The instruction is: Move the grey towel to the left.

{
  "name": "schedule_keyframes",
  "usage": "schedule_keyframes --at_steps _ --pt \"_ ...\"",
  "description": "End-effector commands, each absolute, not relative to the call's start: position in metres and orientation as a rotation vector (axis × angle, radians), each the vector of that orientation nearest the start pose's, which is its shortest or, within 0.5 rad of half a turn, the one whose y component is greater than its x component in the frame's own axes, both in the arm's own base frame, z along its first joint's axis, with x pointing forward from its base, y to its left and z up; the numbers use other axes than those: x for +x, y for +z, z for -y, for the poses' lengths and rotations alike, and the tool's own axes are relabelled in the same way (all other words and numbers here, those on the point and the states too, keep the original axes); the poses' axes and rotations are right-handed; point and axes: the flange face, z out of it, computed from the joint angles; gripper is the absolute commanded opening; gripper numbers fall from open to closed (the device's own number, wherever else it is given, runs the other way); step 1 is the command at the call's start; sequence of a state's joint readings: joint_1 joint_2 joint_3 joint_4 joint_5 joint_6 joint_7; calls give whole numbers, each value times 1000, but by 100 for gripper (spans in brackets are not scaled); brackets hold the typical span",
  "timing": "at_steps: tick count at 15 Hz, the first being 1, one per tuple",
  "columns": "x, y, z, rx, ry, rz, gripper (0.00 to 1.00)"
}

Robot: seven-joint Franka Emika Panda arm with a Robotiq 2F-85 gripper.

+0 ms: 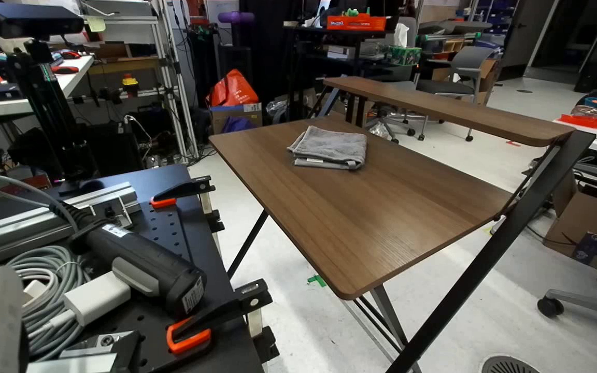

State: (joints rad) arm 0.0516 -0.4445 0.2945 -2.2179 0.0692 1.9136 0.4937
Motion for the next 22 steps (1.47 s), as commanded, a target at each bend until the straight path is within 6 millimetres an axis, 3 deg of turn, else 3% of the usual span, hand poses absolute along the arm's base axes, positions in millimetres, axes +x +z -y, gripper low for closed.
schedule_keyframes --at_steps 1,3,9,22 --pt "405 555 -168 -3126 -215 -292 100" --pt "405 555 -168 -3126 -215 -292 100" --pt "451 512 -192 -3123 -188 -231 100" --pt "557 347 -236 -3115 -3 -131 100"
